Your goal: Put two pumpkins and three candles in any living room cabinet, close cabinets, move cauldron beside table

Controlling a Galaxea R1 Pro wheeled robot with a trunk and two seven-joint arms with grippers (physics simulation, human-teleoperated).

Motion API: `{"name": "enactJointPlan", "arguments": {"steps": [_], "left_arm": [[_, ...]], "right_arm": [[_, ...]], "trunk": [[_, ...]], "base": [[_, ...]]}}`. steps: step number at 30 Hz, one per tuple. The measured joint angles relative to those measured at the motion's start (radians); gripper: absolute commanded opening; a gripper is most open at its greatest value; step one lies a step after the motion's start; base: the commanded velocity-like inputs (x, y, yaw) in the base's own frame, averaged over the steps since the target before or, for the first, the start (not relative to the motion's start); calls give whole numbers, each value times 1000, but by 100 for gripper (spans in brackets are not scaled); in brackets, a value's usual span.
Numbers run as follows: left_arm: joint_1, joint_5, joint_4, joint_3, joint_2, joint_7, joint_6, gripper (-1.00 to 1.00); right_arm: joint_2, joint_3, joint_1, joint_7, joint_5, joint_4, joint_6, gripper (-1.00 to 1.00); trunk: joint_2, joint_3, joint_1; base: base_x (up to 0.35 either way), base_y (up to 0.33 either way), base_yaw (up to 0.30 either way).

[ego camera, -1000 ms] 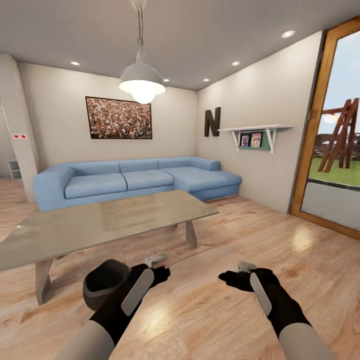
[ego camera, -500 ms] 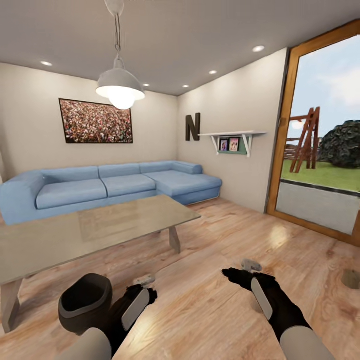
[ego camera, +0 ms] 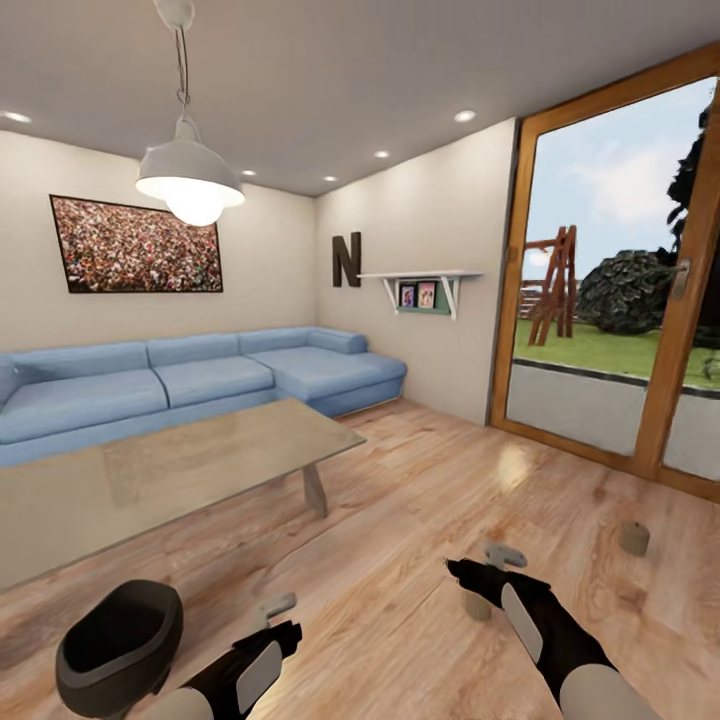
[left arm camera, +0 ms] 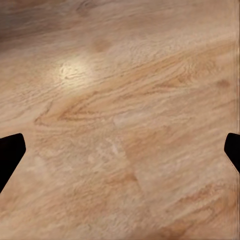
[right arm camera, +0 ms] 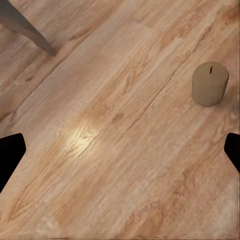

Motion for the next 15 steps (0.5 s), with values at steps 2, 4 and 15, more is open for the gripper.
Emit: {"name": "enactJointPlan", "arguments": {"steps": [2, 4, 15], "left_arm": [[1, 1, 3, 0, 0, -3, -3, 100], [2, 2, 4, 0, -1, -4, -5, 100], [4, 4, 5, 0, -2, -5, -6, 100]], "right_arm": [[0, -1, 0, 3, -2, 18, -13, 100], [0, -1, 0, 3, -2, 35, -36, 100], [6, -4, 0, 1, -3, 104, -58, 100]], "trunk": [[14, 5, -8], [28, 8, -15], [105, 25, -58]], "base": [[0, 0, -179], [0, 0, -118], [0, 0, -18]]}}
